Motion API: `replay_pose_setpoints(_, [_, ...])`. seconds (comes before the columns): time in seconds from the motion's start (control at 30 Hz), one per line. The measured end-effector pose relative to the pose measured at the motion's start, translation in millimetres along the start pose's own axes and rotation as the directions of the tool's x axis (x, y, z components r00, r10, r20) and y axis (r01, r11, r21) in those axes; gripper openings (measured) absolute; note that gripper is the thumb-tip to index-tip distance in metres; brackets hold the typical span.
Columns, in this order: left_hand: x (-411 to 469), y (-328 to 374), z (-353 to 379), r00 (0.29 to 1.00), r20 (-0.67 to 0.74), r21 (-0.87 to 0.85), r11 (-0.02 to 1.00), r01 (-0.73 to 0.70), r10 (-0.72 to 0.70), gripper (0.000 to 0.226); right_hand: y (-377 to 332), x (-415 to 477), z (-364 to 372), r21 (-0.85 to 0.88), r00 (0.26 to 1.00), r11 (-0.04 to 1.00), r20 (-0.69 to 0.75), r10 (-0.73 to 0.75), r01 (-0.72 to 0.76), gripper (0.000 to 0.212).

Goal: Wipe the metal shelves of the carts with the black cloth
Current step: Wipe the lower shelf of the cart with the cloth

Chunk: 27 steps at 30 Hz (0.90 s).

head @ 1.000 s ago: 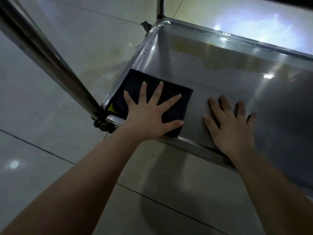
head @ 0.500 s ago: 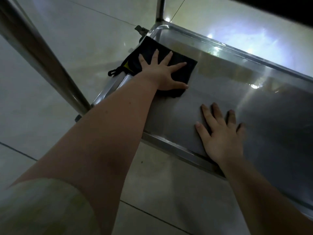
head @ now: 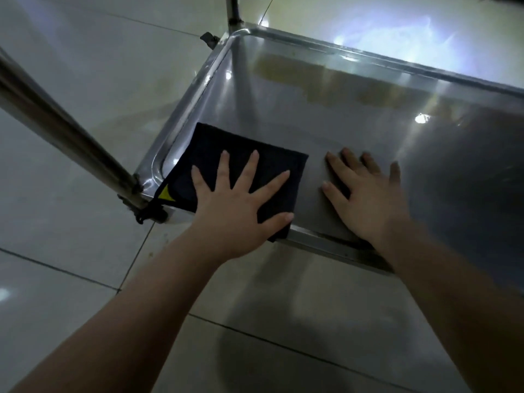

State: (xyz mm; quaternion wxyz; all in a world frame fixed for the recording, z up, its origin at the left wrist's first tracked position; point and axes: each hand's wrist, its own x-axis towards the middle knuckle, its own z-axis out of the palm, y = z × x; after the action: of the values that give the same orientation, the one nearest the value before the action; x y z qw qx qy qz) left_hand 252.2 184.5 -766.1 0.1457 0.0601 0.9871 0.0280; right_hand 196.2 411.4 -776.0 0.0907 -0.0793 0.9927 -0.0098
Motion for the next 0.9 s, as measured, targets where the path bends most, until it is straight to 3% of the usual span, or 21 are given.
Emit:
replay_pose_setpoints(0.1, [8, 5, -1, 1.0, 0.023, 0.042, 0.999, -0.009, 0.008, 0.072, 59, -8, -2, 0.015, 0.98, 0.981, -0.047, 0.191, -0.191, 0.064])
replay_pose_setpoints(0.2, [23, 18, -2, 1.0, 0.009, 0.077, 0.997, -0.03, 0.029, 0.07, 82, -15, 6, 0.042, 0.947, 0.946, 0.025, 0.32, -0.321, 0.066])
replay_pose_setpoints(0.4, [98, 69, -14, 0.99, -0.052, 0.022, 0.992, -0.127, 0.128, 0.068, 79, -15, 10, 0.032, 0.949, 0.949, 0.02, 0.313, -0.314, 0.067])
replay_pose_setpoints(0.63, [188, 105, -44, 0.997, -0.041, -0.049, 0.997, -0.066, 0.064, 0.07, 79, -13, 10, 0.026, 0.956, 0.956, 0.015, 0.293, -0.294, 0.065])
replay_pose_setpoints(0.9, [129, 103, -23, 0.995, -0.03, -0.015, 0.996, -0.093, 0.093, 0.07, 85, -9, 13, 0.037, 0.959, 0.958, 0.006, 0.285, -0.285, 0.065])
